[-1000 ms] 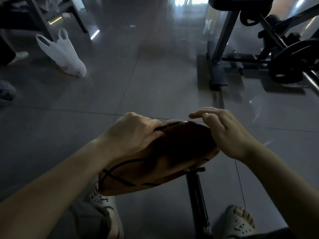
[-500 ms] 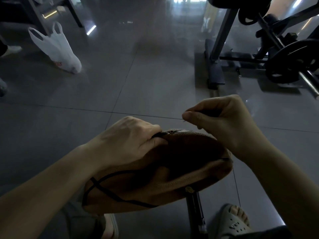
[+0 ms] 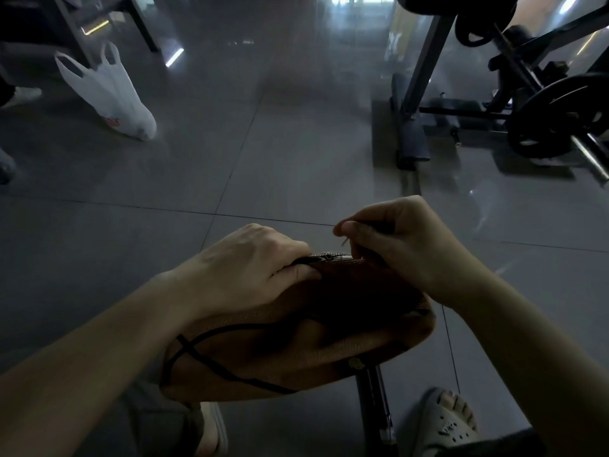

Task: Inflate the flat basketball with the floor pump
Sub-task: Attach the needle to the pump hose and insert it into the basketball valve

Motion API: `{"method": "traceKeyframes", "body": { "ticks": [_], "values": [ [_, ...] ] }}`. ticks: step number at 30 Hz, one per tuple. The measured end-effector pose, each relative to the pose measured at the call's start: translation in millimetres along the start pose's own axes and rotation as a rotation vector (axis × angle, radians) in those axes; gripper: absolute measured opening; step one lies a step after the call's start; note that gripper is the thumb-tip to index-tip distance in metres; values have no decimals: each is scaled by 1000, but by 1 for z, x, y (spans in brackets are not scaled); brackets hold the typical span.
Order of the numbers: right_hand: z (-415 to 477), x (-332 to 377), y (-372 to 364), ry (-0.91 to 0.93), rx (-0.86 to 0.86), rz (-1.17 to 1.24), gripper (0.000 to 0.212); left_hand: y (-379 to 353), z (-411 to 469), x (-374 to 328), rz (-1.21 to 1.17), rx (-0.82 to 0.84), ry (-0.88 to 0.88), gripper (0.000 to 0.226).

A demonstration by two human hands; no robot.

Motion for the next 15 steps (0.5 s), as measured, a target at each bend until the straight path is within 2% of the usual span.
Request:
{"method": "traceKeyframes", "body": {
  "ticks": [7, 15],
  "values": [
    [2, 1, -7, 47, -85, 19, 27, -1, -2, 1, -119, 9, 37, 41],
    [4, 1, -17, 68, -39, -39, 23, -3, -3, 1, -113, 25, 23, 44]
  ]
}}
Point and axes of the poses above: each hand's wrist, its own z-axis towards the middle knuckle, its own y-axis out of the back of the hand, x = y × z, the point moved 4 cm from there along z, towards the middle knuckle
